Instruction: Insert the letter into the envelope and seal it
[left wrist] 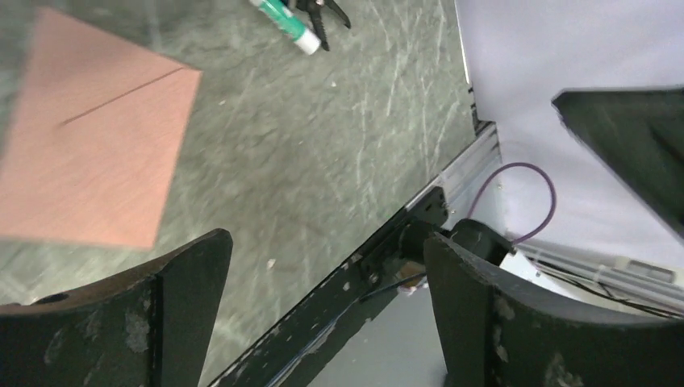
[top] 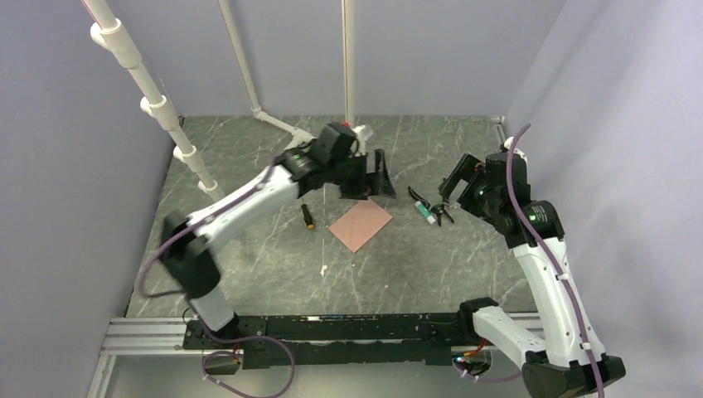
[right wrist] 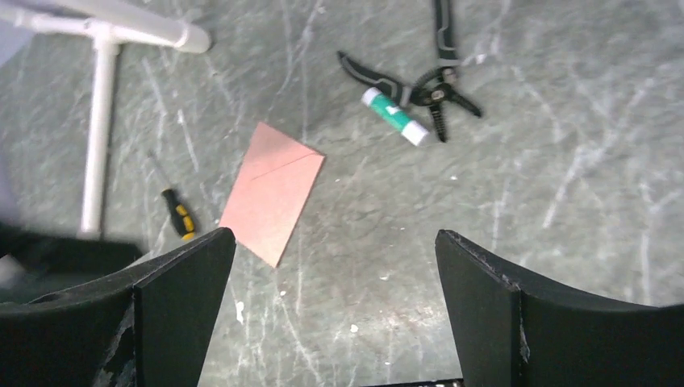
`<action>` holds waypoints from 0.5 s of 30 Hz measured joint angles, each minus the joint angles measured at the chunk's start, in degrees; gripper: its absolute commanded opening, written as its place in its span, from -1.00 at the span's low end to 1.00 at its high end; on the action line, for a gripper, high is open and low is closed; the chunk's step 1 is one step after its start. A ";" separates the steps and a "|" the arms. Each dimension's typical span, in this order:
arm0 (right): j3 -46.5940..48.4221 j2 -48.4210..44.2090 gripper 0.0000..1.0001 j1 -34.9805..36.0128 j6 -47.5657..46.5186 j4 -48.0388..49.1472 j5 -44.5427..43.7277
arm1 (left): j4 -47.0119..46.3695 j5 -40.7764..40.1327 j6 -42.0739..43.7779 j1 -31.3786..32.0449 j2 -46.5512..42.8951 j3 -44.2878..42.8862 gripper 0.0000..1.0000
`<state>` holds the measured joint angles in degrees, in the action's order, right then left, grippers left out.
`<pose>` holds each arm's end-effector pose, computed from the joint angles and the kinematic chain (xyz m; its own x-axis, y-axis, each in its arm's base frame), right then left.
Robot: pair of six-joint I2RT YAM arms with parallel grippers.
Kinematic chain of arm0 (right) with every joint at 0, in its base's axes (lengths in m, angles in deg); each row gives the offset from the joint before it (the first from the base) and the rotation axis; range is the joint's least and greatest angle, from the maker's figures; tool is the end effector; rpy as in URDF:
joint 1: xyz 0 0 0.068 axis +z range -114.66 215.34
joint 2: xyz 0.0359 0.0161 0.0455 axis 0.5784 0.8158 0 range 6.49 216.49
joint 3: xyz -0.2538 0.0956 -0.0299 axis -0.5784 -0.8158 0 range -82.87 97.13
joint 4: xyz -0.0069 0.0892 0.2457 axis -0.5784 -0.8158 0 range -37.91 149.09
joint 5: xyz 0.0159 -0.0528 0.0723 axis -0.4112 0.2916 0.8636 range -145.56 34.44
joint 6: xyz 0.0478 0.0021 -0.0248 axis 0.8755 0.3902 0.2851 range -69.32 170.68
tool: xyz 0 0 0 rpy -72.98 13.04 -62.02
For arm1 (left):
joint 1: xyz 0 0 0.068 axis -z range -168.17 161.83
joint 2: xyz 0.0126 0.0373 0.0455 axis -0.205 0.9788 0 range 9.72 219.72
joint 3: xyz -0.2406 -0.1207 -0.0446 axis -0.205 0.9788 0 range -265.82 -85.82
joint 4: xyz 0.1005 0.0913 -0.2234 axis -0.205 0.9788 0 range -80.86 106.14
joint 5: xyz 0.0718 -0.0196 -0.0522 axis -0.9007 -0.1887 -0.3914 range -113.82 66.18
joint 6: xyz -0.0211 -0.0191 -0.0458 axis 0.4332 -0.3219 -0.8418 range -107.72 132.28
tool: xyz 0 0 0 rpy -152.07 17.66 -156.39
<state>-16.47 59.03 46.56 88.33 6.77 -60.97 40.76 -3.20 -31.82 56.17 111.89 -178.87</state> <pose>0.1661 0.0295 0.3719 -0.5570 0.5094 -0.6559 0.2766 0.8585 0.4318 0.2832 -0.2943 0.3220 -0.9232 -0.0084 -0.3842 0.2820 0.6643 -0.6923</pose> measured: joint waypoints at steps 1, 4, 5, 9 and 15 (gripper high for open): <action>1.44 0.79 0.99 0.00 0.09 -1.66 -1.38 | 1.51 -2.67 1.14 0.20 -4.35 1.53 0.86; 4.57 3.19 0.99 0.00 0.46 -5.62 -4.87 | 8.17 -12.41 3.08 0.44 -17.40 5.84 0.86; 5.20 3.85 0.99 0.00 0.52 -6.99 -5.46 | 10.12 -15.15 3.30 0.46 -20.35 6.73 0.84; 6.51 4.79 0.99 0.00 1.09 -11.47 -6.82 | 19.26 -26.38 4.68 0.55 -31.45 9.92 0.85; 8.85 2.45 0.99 0.00 1.07 -14.91 -6.38 | 30.56 -37.92 8.35 0.87 -42.03 8.04 0.85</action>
<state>-7.62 61.47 46.56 89.40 -8.13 -67.35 71.31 -41.12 -23.47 57.04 69.86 -170.83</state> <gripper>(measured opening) 0.994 0.926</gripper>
